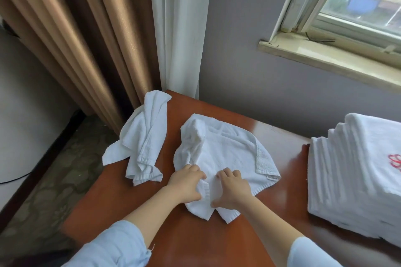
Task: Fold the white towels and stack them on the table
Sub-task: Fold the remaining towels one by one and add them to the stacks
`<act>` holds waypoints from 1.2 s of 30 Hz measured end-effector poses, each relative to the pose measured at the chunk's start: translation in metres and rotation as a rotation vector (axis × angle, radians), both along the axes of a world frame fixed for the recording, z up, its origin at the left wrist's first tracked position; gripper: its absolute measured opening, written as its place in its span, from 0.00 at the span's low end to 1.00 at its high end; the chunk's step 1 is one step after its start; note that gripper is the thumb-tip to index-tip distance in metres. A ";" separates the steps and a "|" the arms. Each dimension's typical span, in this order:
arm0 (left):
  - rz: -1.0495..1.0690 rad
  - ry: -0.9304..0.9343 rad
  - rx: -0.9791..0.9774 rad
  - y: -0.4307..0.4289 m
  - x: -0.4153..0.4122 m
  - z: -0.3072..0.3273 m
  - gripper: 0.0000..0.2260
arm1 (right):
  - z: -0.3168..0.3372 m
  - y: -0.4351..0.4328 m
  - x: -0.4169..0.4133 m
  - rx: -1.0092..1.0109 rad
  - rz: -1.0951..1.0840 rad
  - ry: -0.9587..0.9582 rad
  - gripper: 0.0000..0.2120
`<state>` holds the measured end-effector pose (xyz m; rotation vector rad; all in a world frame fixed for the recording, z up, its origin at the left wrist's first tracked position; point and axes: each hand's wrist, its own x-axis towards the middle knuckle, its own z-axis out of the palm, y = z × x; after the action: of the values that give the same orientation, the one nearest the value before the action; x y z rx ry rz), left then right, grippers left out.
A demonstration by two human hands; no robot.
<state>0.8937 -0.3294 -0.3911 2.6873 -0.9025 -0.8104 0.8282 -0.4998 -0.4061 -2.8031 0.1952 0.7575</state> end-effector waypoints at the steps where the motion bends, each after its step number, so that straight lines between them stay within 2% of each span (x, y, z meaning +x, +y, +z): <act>1: -0.009 0.005 -0.009 0.001 -0.008 0.000 0.27 | -0.001 0.001 -0.009 -0.011 -0.001 -0.007 0.40; 4: -0.009 0.039 -0.033 0.005 -0.033 0.004 0.24 | -0.003 0.005 -0.036 -0.031 -0.024 -0.016 0.34; 8: -0.001 0.039 -0.042 0.009 -0.070 0.005 0.20 | -0.005 0.010 -0.076 -0.030 -0.060 -0.045 0.21; 13: -0.091 -0.046 0.071 0.007 -0.109 0.007 0.13 | -0.001 0.008 -0.122 0.016 -0.116 -0.078 0.08; 15: -0.114 -0.085 0.145 0.006 -0.121 0.009 0.11 | 0.002 -0.001 -0.138 0.084 -0.179 -0.068 0.08; 18: -0.083 -0.143 0.210 0.004 -0.132 0.020 0.12 | 0.014 -0.023 -0.163 0.167 -0.272 -0.087 0.14; 22: -0.081 -0.302 0.390 -0.004 -0.127 0.041 0.14 | 0.036 -0.064 -0.196 0.140 -0.290 -0.190 0.16; 25: -0.170 -0.458 0.582 -0.019 -0.133 0.058 0.15 | 0.054 -0.094 -0.219 0.082 -0.232 -0.145 0.18; 26: -0.175 -0.496 0.581 -0.026 -0.141 0.062 0.17 | 0.059 -0.102 -0.228 0.058 -0.215 -0.112 0.20; 28: -0.135 -0.562 0.445 -0.043 -0.163 0.065 0.19 | 0.068 -0.115 -0.248 0.006 -0.189 -0.058 0.23; 31: -0.169 -0.575 0.222 -0.077 -0.211 0.060 0.26 | 0.074 -0.131 -0.288 -0.014 -0.149 -0.043 0.16; 33: -0.265 -0.496 0.204 -0.101 -0.245 0.051 0.33 | 0.074 -0.141 -0.317 -0.040 -0.140 -0.005 0.14; 36: -0.375 -0.393 0.288 -0.135 -0.289 0.040 0.30 | 0.070 -0.160 -0.359 -0.101 -0.173 0.085 0.17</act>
<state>0.6051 -0.4648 -0.3510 3.0383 -1.5194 -0.5070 0.4696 -0.6599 -0.3358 -2.8022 0.4970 0.8472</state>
